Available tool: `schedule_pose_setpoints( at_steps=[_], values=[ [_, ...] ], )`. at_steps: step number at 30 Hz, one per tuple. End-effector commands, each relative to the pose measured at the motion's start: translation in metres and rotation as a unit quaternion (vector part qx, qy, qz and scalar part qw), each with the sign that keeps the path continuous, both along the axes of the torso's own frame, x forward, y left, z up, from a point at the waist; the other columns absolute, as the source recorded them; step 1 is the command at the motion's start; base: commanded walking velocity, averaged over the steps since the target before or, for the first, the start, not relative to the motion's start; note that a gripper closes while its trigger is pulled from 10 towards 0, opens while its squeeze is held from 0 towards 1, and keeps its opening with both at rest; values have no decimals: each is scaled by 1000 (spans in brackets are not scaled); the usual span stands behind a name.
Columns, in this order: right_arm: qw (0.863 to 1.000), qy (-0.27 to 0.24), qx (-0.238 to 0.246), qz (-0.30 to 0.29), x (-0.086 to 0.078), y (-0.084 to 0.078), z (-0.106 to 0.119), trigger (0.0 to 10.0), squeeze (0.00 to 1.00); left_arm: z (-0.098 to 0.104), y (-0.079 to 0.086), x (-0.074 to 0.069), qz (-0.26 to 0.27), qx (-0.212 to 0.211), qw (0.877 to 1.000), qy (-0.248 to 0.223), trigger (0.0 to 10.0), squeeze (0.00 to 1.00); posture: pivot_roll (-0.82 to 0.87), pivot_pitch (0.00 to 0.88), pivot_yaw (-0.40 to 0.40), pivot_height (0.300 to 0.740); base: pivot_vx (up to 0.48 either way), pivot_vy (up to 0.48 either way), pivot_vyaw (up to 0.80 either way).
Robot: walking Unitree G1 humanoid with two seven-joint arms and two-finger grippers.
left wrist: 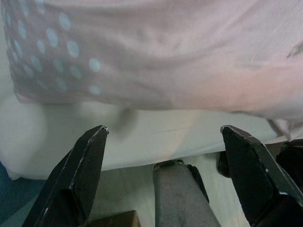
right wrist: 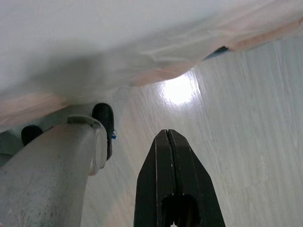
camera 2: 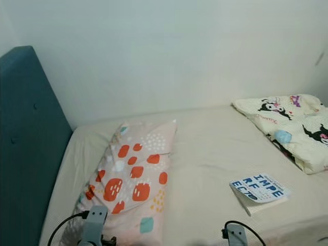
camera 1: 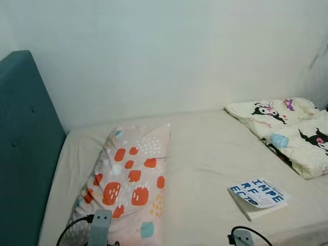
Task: Clean up the room
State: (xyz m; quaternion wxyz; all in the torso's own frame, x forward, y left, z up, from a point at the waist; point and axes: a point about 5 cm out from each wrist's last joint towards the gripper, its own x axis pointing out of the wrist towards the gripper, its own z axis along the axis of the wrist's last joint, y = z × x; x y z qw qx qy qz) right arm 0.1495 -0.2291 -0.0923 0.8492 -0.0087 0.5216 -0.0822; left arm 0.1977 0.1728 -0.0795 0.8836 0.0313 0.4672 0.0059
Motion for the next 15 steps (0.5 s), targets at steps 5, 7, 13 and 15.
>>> schedule_pose_setpoints(
  at_steps=[5, 7, 13, 15],
  values=[
    [1000, -12, 14, 11, 0, -1, 1, 10000, 0, -1, 7, -4, 2, 14, 1000, 10, 10000, 0, 42, 10, -34, 722, 0, 0, 320],
    [1000, -9, 13, 18, 0, 0, 0, 10000, 0, -2, 8, -4, 2, 15, 1000, 11, 10000, 0, 42, 11, -33, 722, 0, 0, 800],
    [1000, -7, 14, 20, -1, 2, 0, 10000, 0, -2, 8, -5, 1, 17, 1000, 13, 10000, 0, 41, 12, -32, 722, 0, 0, 800],
    [1000, -7, 16, 16, -1, 3, -1, 10000, 0, -2, 7, -5, 1, 17, 1000, 13, 10000, 0, 40, 12, -32, 722, 0, 0, 800]
  ],
)
